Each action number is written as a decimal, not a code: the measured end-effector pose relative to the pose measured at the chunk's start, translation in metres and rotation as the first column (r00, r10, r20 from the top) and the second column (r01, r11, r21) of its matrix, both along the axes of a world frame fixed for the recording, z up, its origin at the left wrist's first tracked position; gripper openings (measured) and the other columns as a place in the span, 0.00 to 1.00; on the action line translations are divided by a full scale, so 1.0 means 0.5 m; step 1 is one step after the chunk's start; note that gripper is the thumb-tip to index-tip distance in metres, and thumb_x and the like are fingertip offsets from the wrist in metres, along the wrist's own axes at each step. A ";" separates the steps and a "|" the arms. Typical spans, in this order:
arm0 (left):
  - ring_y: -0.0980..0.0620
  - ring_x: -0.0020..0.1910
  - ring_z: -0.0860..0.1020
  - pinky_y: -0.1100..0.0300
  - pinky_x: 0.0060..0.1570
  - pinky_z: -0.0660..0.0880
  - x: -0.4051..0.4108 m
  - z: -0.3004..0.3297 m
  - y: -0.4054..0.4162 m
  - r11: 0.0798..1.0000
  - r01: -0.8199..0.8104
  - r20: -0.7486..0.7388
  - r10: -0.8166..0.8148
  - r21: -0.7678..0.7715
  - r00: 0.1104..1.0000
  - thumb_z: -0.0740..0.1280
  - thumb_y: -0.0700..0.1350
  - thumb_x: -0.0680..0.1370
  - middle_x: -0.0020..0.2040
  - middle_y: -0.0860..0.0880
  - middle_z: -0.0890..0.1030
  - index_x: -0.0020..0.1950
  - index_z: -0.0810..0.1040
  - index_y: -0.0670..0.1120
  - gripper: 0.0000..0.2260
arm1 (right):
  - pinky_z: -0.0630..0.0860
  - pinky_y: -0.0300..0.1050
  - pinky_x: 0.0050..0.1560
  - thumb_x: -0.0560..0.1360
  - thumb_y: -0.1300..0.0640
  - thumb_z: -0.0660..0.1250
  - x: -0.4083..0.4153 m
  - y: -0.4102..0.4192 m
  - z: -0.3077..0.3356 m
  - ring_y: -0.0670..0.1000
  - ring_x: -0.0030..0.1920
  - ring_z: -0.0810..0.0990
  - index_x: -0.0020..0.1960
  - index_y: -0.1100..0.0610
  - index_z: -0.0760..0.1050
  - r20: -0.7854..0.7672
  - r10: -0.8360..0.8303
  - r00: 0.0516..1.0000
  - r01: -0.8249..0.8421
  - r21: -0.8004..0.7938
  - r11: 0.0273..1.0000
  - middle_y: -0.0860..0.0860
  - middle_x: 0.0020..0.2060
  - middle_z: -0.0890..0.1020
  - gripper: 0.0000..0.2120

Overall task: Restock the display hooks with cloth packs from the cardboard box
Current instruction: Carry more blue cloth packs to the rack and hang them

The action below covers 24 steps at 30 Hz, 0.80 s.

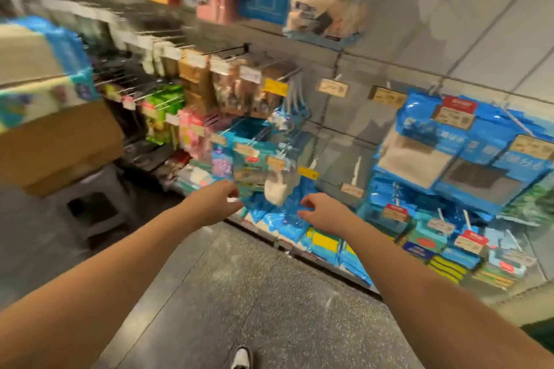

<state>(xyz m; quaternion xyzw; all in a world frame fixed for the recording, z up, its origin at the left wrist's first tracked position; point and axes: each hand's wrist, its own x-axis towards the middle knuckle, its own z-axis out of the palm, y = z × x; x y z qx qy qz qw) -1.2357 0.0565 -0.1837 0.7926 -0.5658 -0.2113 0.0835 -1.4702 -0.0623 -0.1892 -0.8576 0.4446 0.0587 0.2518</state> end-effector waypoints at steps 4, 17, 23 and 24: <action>0.48 0.61 0.77 0.57 0.56 0.73 0.101 0.011 0.147 0.992 -0.125 0.008 0.125 0.018 0.992 0.67 0.54 0.80 0.64 0.48 0.78 0.66 0.76 0.47 0.17 | 0.70 0.45 0.58 0.81 0.47 0.61 0.131 0.104 0.008 0.55 0.62 0.75 0.68 0.57 0.72 -0.031 0.152 0.988 -0.151 0.028 0.988 0.54 0.64 0.76 0.19; 0.50 0.57 0.78 0.56 0.54 0.74 0.606 0.000 0.548 0.893 -0.448 -0.002 0.448 0.029 0.894 0.65 0.55 0.81 0.59 0.51 0.77 0.62 0.76 0.49 0.13 | 0.73 0.46 0.61 0.80 0.45 0.62 0.768 0.376 -0.001 0.51 0.61 0.77 0.67 0.51 0.74 -0.041 0.431 0.901 -0.428 0.064 0.901 0.50 0.63 0.78 0.19; 0.49 0.60 0.76 0.55 0.59 0.74 0.892 0.030 0.682 0.870 -0.491 0.017 0.491 0.038 0.871 0.64 0.53 0.82 0.63 0.49 0.77 0.64 0.75 0.47 0.15 | 0.71 0.43 0.58 0.80 0.45 0.62 1.078 0.479 -0.006 0.51 0.61 0.77 0.67 0.51 0.74 0.015 0.441 0.898 -0.440 0.095 0.893 0.49 0.63 0.78 0.18; 0.49 0.60 0.77 0.54 0.60 0.74 0.935 0.036 0.696 0.868 -0.495 0.026 0.494 0.037 0.869 0.64 0.53 0.82 0.62 0.48 0.77 0.64 0.75 0.47 0.15 | 0.72 0.43 0.59 0.80 0.45 0.62 1.122 0.489 -0.007 0.51 0.61 0.77 0.67 0.51 0.74 0.031 0.433 0.901 -0.434 0.106 0.895 0.49 0.63 0.78 0.18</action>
